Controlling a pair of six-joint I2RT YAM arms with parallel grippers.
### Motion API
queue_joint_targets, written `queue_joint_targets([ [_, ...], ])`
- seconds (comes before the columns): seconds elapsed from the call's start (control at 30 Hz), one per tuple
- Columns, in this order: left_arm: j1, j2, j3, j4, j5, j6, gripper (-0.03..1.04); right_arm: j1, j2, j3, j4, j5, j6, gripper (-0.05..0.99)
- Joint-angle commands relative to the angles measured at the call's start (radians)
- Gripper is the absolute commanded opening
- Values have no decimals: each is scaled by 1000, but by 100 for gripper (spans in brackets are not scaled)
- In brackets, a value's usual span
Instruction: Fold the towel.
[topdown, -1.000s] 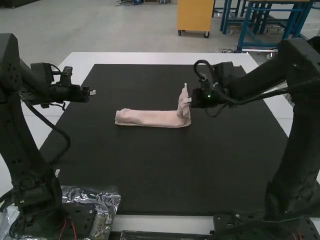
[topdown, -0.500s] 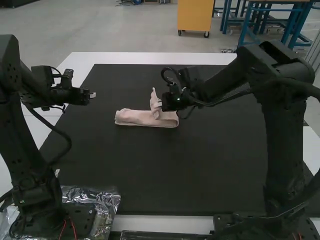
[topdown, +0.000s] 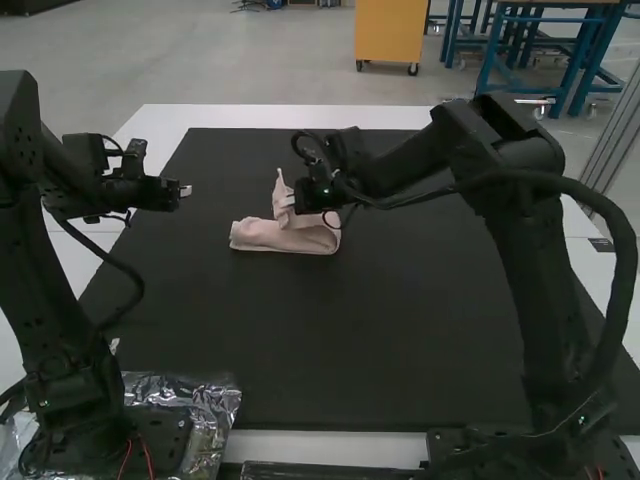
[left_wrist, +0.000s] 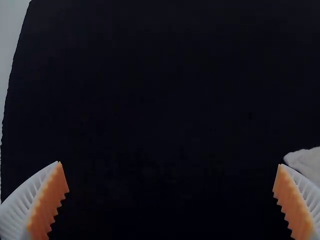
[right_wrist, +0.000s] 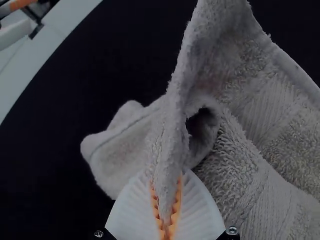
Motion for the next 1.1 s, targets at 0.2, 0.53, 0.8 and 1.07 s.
queue_joint_targets([
  [0.2,2,-40,-7,4,2,14,97,71,60,115,-25,-2,22,-2],
  [0.53,7,-58,-12,20,4,14,97,117,86,167,-36,-71,96,58],
  [0.8,7,-63,-12,27,4,8,97,85,-8,165,-34,-71,76,40],
  [1.07,2,-63,-12,18,2,8,97,8,-11,81,114,-85,65,-2],
])
